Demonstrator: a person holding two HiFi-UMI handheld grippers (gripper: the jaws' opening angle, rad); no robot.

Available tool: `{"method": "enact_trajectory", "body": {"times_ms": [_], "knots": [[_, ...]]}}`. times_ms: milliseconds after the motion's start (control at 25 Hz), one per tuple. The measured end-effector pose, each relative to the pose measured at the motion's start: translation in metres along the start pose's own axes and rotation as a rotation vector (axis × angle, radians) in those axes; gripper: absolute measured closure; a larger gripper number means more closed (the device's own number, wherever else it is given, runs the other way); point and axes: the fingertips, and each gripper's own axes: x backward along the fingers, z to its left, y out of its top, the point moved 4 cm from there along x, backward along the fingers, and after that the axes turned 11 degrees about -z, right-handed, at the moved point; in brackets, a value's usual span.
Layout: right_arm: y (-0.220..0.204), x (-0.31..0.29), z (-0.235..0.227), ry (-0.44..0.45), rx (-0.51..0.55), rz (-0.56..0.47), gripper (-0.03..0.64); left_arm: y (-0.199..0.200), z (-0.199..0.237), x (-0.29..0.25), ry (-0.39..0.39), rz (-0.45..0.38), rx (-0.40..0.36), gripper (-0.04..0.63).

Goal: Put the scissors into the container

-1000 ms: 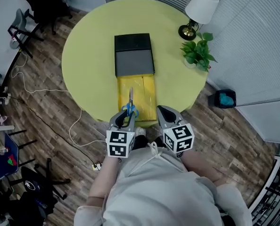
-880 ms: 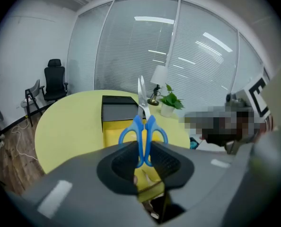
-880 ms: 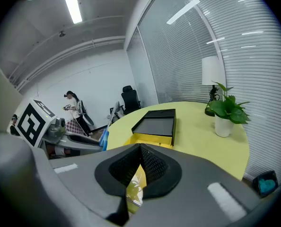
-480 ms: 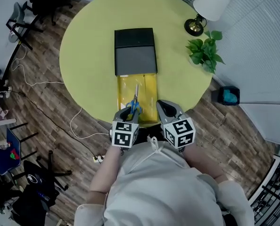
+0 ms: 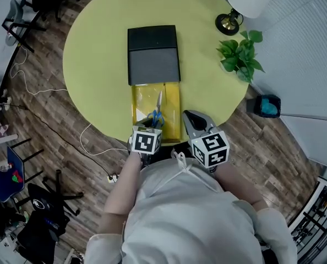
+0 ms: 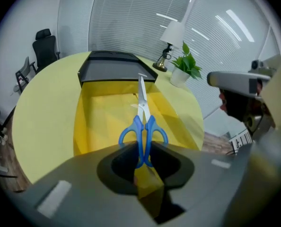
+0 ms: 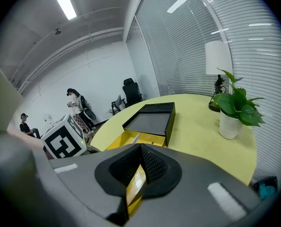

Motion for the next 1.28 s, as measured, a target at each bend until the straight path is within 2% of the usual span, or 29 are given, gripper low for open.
{"method": "enact_trajectory", "body": {"times_ms": [240,520,600,840,920,1280], "knots": [[0.004,-0.004,-0.009,-0.001,-0.004,0.002,0.618,-0.004,0.003,-0.013,0.01,0.071,-0.029,0.515],[0.006,-0.006,-0.017,-0.007,0.0,0.009,0.618,-0.012,0.007,-0.018,0.013,0.14,0.066,0.514],[0.007,-0.006,-0.019,-0.008,0.0,0.01,0.618,-0.012,0.007,-0.017,0.002,0.154,0.066,0.514],[0.005,-0.005,-0.024,0.002,0.012,0.026,0.618,-0.011,0.004,-0.02,0.018,0.151,0.044,0.511],[0.004,-0.004,-0.027,-0.002,0.015,0.033,0.618,-0.011,0.002,-0.02,0.015,0.152,0.044,0.483],[0.009,0.001,-0.031,-0.008,0.018,0.017,0.618,-0.011,0.002,-0.018,0.023,0.129,0.093,0.485]]}}
